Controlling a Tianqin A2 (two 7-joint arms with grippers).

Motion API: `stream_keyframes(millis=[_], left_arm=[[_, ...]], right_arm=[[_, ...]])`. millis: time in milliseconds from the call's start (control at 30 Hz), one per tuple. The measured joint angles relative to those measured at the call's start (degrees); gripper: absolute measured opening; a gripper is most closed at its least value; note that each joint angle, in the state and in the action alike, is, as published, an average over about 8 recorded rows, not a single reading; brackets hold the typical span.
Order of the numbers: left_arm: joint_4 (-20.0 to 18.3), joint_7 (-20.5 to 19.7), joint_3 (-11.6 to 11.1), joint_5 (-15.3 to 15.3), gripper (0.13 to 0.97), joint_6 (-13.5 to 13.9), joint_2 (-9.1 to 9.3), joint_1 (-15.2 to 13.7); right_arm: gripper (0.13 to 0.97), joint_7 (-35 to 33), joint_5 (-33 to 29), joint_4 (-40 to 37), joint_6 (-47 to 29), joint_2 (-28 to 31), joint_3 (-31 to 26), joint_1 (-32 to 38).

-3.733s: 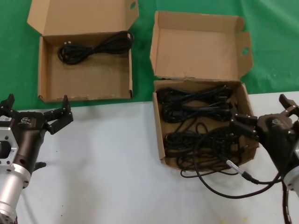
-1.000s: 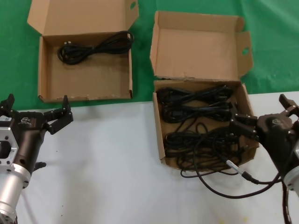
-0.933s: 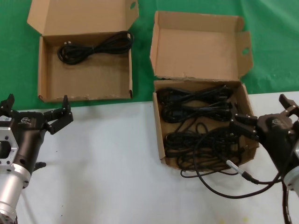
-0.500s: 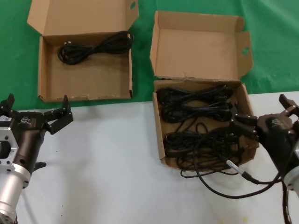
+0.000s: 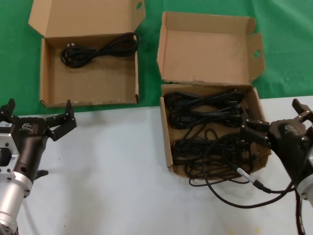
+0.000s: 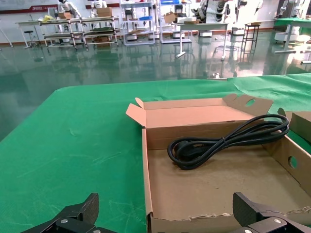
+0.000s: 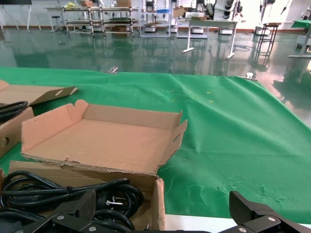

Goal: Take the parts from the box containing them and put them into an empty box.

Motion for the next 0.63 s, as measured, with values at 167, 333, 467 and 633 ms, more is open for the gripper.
stream_keyframes(millis=[167,333,467,633], left_arm=[[0.0,0.0,0.0,0.0,0.966,0.0,0.0,0.0],[0.0,0.0,0.0,0.0,0.966,0.0,0.0,0.0],[0.0,0.0,0.0,0.0,0.966,0.0,0.0,0.0],[0.0,0.0,0.0,0.0,0.966,0.0,0.0,0.0]], right_arm=[[0.966,0.0,0.0,0.0,0.0,0.0,0.0,0.0],[0.966,0.0,0.0,0.0,0.0,0.0,0.0,0.0],[0.966,0.0,0.0,0.0,0.0,0.0,0.0,0.0],[0.966,0.0,0.0,0.0,0.0,0.0,0.0,0.0]])
